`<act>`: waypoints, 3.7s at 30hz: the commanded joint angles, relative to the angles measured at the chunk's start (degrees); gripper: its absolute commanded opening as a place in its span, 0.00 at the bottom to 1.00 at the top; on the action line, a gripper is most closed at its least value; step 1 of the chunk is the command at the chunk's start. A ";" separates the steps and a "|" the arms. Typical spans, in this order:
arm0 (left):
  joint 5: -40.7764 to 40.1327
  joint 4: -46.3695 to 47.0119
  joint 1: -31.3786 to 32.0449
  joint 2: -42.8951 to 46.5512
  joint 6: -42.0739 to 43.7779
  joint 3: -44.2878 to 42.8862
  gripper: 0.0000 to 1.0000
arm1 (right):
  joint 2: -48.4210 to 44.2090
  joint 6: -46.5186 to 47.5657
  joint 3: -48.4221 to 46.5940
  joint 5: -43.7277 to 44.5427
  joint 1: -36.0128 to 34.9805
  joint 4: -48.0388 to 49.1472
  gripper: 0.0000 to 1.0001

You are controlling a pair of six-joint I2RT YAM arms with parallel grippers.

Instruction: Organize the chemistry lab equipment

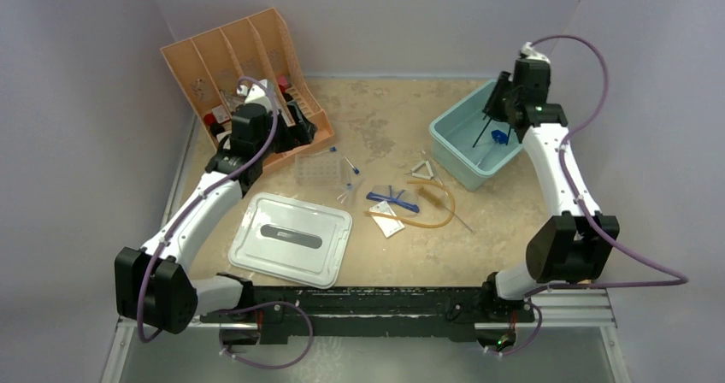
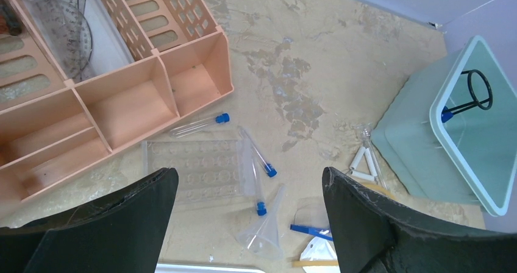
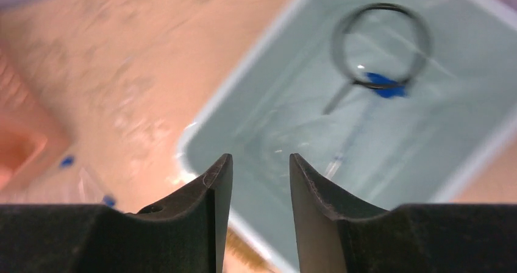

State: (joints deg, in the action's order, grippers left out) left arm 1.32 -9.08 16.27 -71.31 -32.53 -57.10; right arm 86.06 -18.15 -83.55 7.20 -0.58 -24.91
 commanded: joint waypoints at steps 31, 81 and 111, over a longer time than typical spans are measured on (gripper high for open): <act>1.30 12.19 0.08 -11.20 -9.10 -8.15 0.87 | 15.61 38.43 9.68 -25.43 -31.87 -4.37 0.82; -0.47 11.36 0.08 -5.39 -8.51 -2.58 0.87 | -3.53 15.43 8.67 -26.32 -19.16 9.73 0.42; -0.27 6.54 0.08 -1.73 -6.06 -0.70 0.87 | -2.01 -36.43 3.59 12.85 -3.82 0.22 0.42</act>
State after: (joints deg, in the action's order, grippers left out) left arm 1.04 -2.57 16.27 -75.07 -40.66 -58.15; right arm 81.82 -44.93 -81.60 16.03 -4.38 -26.59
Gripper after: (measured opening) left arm 0.873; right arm 0.492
